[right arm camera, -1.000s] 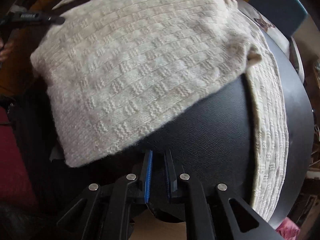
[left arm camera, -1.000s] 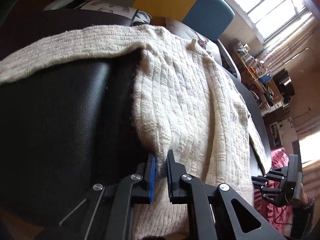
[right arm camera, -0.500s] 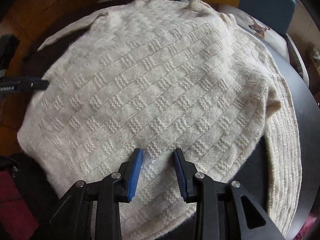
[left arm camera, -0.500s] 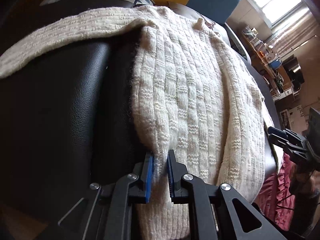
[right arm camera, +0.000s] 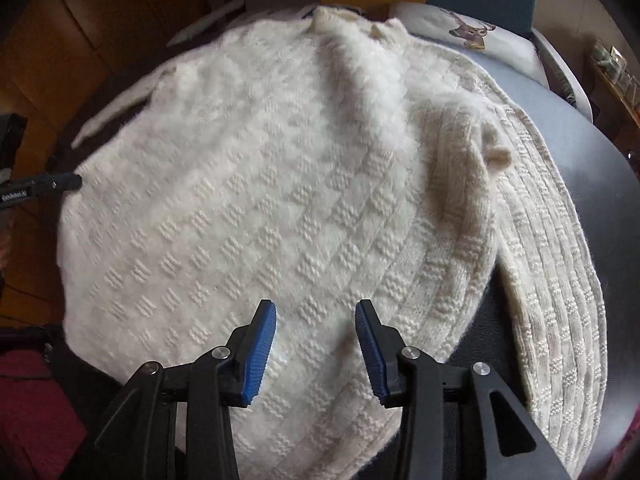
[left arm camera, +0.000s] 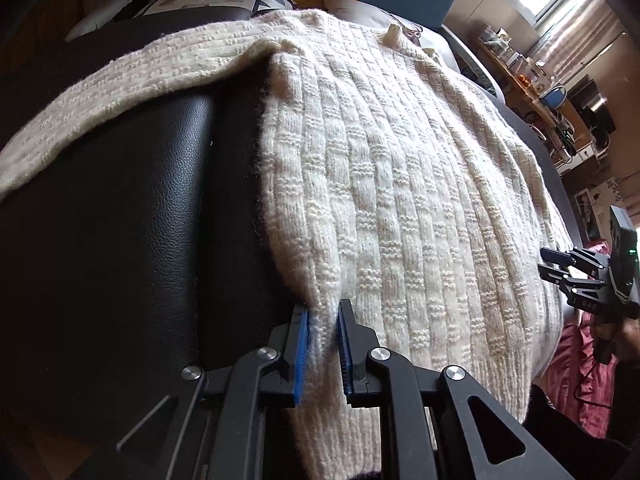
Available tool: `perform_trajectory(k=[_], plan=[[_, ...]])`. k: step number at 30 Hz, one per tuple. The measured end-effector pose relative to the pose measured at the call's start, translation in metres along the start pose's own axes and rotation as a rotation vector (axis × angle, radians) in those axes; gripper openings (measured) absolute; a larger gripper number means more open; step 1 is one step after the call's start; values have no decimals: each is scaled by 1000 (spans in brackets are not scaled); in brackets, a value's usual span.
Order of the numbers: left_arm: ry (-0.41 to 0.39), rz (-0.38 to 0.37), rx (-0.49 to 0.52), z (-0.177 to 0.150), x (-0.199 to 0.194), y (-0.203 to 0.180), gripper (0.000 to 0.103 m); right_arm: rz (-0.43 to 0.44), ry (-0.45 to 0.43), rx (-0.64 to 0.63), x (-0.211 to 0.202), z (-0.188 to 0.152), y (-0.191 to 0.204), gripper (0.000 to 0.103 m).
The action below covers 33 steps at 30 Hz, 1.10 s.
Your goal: Fold clothes
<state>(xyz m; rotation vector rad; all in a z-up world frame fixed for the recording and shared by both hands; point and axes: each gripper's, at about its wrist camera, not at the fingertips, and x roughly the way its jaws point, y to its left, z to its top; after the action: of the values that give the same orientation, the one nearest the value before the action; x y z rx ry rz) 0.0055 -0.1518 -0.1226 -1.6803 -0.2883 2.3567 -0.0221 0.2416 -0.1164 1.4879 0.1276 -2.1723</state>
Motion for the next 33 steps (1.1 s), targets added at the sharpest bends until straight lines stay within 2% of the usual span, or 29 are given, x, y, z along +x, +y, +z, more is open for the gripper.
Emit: perform_trajectory(k=[3,5,9,12,14,16,18,19,20,22,25,27,28,30,33], plan=[[-76,-30,6,13,-25,3,15,64,-143,63,-23,19,-10,42],[-123,-47,5,26,-38,3,15,73,-202,92,-28,40,-15,42],[-167,-17,39,63,-41,-11,15,42,-261,122,-18,95,-38,43],[-156,17,107,88,-27,-31,15,5,-253,171,6,127,-66,43],[-115,43,138,96,-5,-38,15,-19,-238,207,25,146,-88,43],[-59,65,148,100,22,-38,15,-72,-203,247,46,158,-112,43],[-3,68,132,99,43,-32,15,-133,-128,281,72,161,-136,43],[21,63,111,96,51,-27,15,-165,-107,276,81,161,-145,42],[27,59,100,92,54,-24,15,-180,-155,237,80,161,-147,42],[21,53,96,83,51,-22,15,-261,-152,161,83,164,-150,41],[57,-11,92,92,45,-26,15,-258,-151,176,81,170,-157,42],[86,-58,90,100,42,-29,14,-232,-183,172,71,174,-153,42],[69,-103,91,112,37,-33,14,-214,-199,171,66,175,-151,43],[-25,-173,128,151,26,-52,14,-126,-243,181,53,179,-143,43],[-165,-255,250,218,23,-95,17,-18,-257,212,53,187,-134,43]])
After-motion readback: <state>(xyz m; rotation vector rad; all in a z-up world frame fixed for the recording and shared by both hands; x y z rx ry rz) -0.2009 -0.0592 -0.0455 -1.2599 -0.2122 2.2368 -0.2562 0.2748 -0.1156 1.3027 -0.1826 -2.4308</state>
